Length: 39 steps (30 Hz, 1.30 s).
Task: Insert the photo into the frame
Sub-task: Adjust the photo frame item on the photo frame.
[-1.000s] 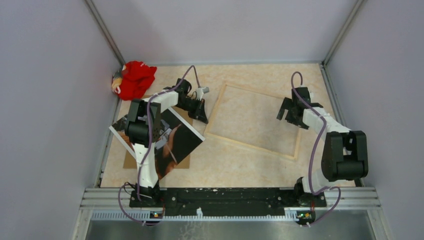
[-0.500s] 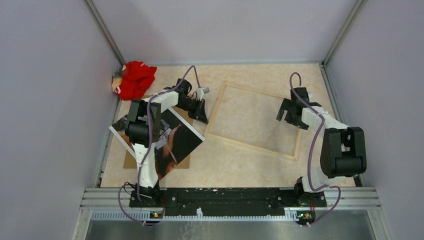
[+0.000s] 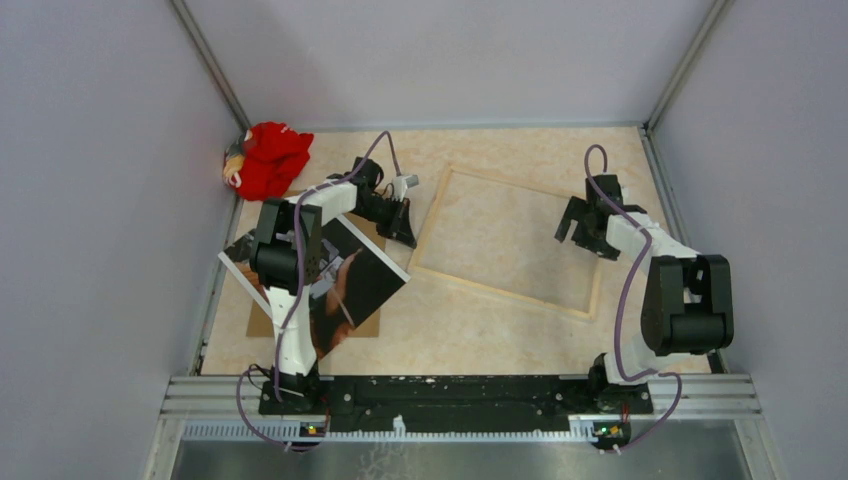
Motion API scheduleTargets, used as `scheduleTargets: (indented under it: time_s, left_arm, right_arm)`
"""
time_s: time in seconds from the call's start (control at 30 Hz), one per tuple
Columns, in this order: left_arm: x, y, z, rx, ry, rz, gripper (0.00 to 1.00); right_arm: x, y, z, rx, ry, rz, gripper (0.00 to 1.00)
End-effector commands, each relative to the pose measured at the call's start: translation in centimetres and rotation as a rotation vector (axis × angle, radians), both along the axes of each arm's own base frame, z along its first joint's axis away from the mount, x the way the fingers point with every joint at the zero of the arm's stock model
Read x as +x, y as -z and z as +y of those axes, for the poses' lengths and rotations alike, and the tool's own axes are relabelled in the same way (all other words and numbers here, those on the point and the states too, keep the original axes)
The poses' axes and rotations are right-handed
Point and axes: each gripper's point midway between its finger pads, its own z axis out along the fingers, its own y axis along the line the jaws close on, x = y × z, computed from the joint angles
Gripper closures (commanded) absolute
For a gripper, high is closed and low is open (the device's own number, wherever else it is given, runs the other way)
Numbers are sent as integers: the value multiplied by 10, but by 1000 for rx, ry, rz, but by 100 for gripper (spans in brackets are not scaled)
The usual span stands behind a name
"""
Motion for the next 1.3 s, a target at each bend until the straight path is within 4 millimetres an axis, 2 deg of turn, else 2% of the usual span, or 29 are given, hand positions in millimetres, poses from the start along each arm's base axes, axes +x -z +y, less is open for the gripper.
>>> scheduleTargets:
  time_s: [0.0,0.2,0.4,0.47,0.57,0.6,0.67,0.7,0.73,0.77,0.9,0.97,1.27]
  left_arm:
    - [1,-27,-6,-50,21,-46,100]
    - [1,-28,-7,-53,22,-47,100]
    - [0,-28,-6,-51,25,-50,100]
    - [0,-28,-5,-50,26,-54,100]
    - [0,-27,-4,-47,26,-53,100]
    - [0,-27,-4,-47,25,-52,100]
    - [0,-27,-4,-49,25,-51,100]
    - [0,-28,-5,-51,25,-52,100]
    - [1,-29,-5,-52,25,-55,100]
    - [1,-29,-5,-53,25,-56,100]
    - [1,-29,-4,-52,24,-55,100]
    - [1,-28,-3,-52,22,-53,100]
    - [2,-27,-3,-49,19,-50,100]
  right_arm:
    - [2,-10,-8,-36,19,-31,1]
    - [2,-20,-16,-64,60,-54,1]
    - [16,-28,-12,-36,52,-75,1]
    - [24,-39,-15,-23,61,-111,4]
    - [41,-61,-19,-27,75,-196,22]
    - [47,-68,-22,-43,86,-216,31]
    - [56,-77,-31,-82,121,-232,56]
    - [60,-78,-35,-98,130,-232,73]
    - [63,-77,-38,-116,141,-225,84]
    - [65,-76,-42,-133,155,-214,92]
    - [69,-65,-47,-161,183,-187,100]
    - [67,-57,-61,-155,222,-173,100]
    - [62,-18,-68,-106,242,-99,100]
